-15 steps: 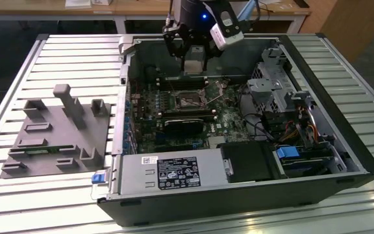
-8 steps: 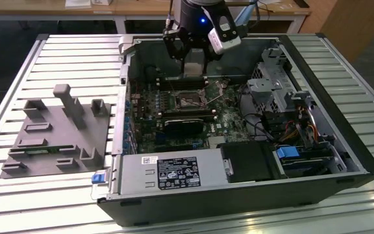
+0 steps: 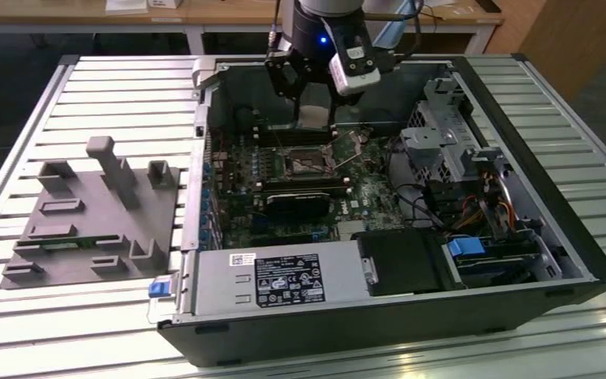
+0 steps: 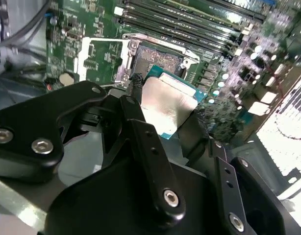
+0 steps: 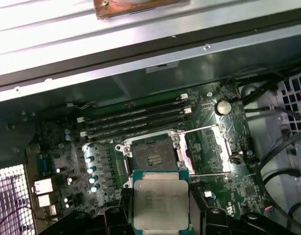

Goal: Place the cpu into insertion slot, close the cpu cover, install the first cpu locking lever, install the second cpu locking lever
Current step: 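Place the cpu into insertion slot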

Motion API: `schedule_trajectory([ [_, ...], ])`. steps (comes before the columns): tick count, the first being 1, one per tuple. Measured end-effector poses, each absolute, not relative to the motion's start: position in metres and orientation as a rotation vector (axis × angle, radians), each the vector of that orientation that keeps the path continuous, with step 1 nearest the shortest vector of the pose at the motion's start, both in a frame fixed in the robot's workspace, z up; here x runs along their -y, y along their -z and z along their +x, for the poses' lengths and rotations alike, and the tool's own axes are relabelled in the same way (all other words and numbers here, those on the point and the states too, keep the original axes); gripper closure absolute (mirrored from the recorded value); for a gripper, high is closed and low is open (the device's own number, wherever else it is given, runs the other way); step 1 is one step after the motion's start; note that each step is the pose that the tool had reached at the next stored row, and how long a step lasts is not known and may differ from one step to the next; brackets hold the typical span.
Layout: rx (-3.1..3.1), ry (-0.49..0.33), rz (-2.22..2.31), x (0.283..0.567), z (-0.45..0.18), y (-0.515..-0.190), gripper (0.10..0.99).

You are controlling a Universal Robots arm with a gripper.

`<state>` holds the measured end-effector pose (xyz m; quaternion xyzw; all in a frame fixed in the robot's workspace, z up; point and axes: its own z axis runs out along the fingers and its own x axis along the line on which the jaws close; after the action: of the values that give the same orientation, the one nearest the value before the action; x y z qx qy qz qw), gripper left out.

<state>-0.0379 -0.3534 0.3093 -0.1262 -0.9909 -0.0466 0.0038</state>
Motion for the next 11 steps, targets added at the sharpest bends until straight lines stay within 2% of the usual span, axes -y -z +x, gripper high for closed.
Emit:
schedule_trajectory([
  [11, 3.059, 0.147, -0.707, 0.3534, -0.0379, -0.3007, 0.549],
])
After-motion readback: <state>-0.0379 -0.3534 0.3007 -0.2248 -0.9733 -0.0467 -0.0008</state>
